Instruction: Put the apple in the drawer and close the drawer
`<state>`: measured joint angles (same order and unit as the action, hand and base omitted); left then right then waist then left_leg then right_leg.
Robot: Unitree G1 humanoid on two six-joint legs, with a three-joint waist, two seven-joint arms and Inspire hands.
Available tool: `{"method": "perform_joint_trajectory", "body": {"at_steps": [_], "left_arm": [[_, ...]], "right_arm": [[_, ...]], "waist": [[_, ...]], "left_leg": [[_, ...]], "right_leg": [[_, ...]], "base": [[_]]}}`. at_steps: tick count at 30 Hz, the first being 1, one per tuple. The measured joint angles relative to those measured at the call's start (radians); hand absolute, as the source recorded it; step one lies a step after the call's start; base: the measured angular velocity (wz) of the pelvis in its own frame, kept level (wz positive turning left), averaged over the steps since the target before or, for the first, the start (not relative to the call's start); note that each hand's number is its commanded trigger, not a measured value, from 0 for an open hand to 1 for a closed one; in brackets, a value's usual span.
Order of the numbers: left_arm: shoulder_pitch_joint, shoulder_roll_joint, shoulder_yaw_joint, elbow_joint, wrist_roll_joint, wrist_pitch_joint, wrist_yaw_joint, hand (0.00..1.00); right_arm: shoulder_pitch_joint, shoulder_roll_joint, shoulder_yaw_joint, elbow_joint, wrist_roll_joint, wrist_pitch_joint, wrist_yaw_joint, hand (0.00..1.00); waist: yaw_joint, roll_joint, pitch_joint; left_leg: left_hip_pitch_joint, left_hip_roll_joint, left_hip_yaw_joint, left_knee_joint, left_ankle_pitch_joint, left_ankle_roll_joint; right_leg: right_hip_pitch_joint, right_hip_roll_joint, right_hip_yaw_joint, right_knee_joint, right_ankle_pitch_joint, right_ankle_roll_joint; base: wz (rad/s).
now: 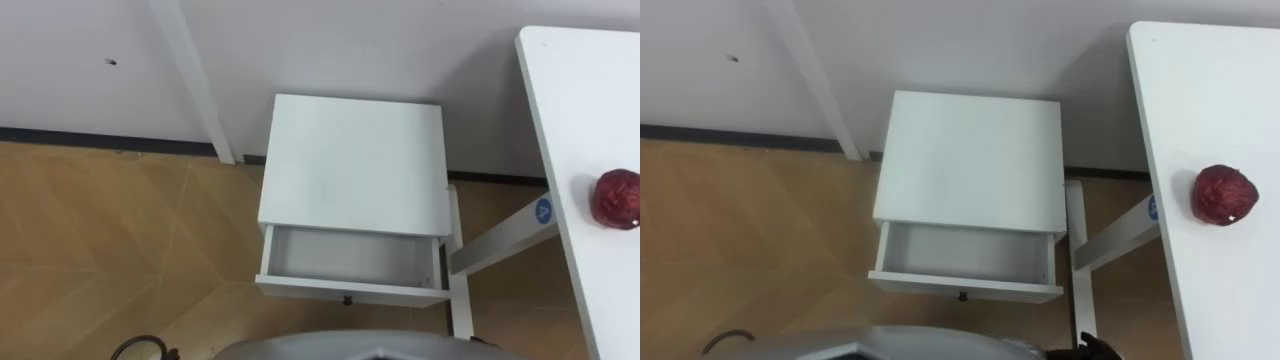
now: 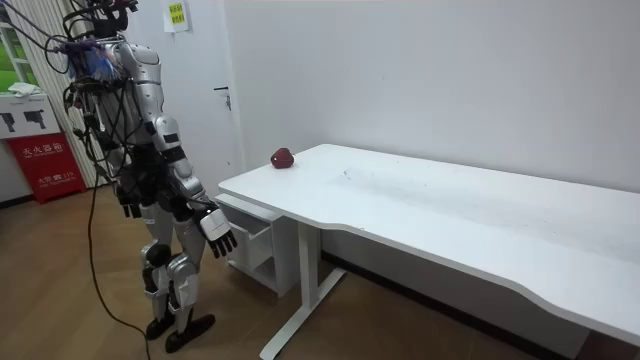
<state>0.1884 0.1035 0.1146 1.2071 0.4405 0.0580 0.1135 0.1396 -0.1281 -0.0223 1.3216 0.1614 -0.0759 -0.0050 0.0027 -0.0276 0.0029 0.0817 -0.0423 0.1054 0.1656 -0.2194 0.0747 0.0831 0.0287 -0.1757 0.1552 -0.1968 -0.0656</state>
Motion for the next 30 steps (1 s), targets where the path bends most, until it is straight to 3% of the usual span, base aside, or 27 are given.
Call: {"method": "perform_joint_trajectory", "body": {"at_steps": [5,9,10,19,24,30], "left_arm": [[0.0,0.0,0.0,0.001,0.001,0.001,-0.009,0.0],[0.002,-0.001,0.001,0.001,0.001,0.005,-0.009,0.0],[0.002,-0.001,0.002,0.001,0.001,0.005,-0.009,0.0],[0.003,-0.002,0.01,0.0,-0.001,0.004,-0.007,0.0],[0.003,-0.002,0.061,-0.012,-0.018,0.003,0.012,0.0],[0.028,-0.001,0.141,-0.023,-0.02,-0.012,0.054,0.0]], "right_arm": [[-0.005,0.001,0.0,0.004,0.01,0.005,-0.001,0.0],[-0.006,0.002,0.0,0.005,0.034,0.013,-0.004,0.0],[-0.006,0.002,0.0,0.005,0.039,0.013,-0.005,0.0],[0.001,0.008,-0.014,0.012,0.123,0.013,-0.035,0.0],[0.004,0.019,-0.096,0.009,0.208,0.014,-0.053,0.0],[0.011,0.022,-0.3,0.003,0.423,0.014,-0.145,0.0]], "waist": [[0.002,-0.008,0.0036],[0.003,-0.006,0.0027],[0.004,-0.001,-0.0007],[0.001,0.003,-0.0011],[-0.013,0.0,0.0008],[-0.067,0.003,-0.0038]], "left_leg": [[0.0,0.0,0.0,0.001,0.0,0.0],[0.001,0.0,0.002,0.002,0.0,0.0],[0.001,0.0,0.003,0.004,0.0,0.0],[0.006,0.0,0.007,0.003,0.0,0.0],[0.01,0.0,0.007,0.0,0.0,0.0],[0.015,0.0,0.007,0.0,0.0,0.0]], "right_leg": [[0.001,0.0,0.002,-0.002,0.0,0.0],[0.001,0.0,0.003,-0.003,0.0,0.0],[0.0,0.0,0.005,-0.003,0.0,0.0],[0.001,0.0,0.012,-0.004,0.0,0.0],[0.003,0.0,0.013,-0.003,-0.001,0.001],[0.006,0.003,0.03,0.001,-0.001,0.001]], "base": [[0.0],[0.0],[0.0],[-0.01],[-0.01],[-0.04]]}}
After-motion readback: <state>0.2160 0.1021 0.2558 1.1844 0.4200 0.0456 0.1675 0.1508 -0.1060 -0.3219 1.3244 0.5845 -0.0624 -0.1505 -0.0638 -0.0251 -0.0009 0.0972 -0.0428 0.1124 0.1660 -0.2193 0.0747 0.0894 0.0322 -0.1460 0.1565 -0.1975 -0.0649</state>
